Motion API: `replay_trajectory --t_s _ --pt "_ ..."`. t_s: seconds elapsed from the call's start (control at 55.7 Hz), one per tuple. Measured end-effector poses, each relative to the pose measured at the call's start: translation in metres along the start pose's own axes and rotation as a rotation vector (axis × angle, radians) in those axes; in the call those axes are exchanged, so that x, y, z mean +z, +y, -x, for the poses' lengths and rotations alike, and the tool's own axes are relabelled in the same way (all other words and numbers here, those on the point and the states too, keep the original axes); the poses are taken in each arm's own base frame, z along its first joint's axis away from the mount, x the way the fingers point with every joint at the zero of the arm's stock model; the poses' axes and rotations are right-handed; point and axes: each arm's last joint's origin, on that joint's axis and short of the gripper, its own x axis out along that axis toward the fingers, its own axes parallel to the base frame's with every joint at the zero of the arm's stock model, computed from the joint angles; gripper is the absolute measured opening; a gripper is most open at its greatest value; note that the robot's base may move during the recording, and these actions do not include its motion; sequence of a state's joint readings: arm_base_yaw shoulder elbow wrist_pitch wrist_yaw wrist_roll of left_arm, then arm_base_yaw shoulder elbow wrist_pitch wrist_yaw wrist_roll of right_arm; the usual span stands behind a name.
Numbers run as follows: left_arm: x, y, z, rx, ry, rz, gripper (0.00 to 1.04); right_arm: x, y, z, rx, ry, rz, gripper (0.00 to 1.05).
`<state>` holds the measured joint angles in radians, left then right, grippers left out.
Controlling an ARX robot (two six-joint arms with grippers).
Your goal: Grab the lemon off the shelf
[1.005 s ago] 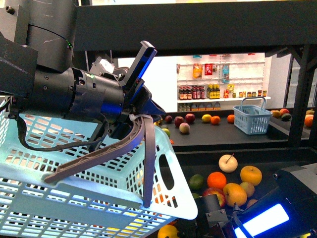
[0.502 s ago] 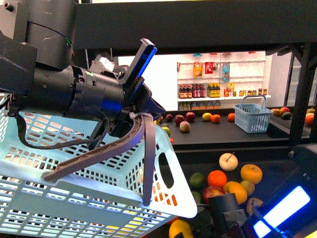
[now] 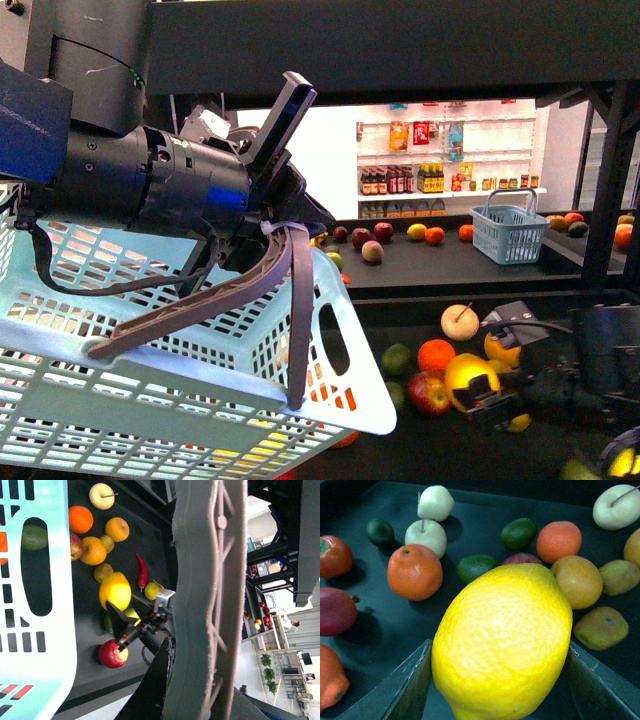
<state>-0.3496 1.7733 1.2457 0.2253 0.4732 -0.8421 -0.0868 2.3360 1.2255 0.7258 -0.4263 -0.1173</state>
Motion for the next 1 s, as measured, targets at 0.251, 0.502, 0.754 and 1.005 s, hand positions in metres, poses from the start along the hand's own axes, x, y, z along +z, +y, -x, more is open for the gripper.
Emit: replay_trajectory --t_s 0.251,0.502,0.754,1.005 --pt "0.000 0.000 0.000 -0.001 0.001 0.000 0.09 0.074 0.030 0.045 0.071 -0.163 -0.052 0.71" --pt "0.000 0.000 0.000 0.000 0.000 0.000 0.09 0.118 0.096 0.051 0.231 -0.234 -0.111 0.71" --pt "0.000 0.000 0.000 -0.001 0.001 0.001 0.09 0.101 0.139 0.031 0.304 -0.155 -0.131 0.71" --pt "0.000 0.000 0.000 0.001 -0.001 0.000 0.09 0.067 0.163 0.000 0.318 -0.059 -0.143 0.71"
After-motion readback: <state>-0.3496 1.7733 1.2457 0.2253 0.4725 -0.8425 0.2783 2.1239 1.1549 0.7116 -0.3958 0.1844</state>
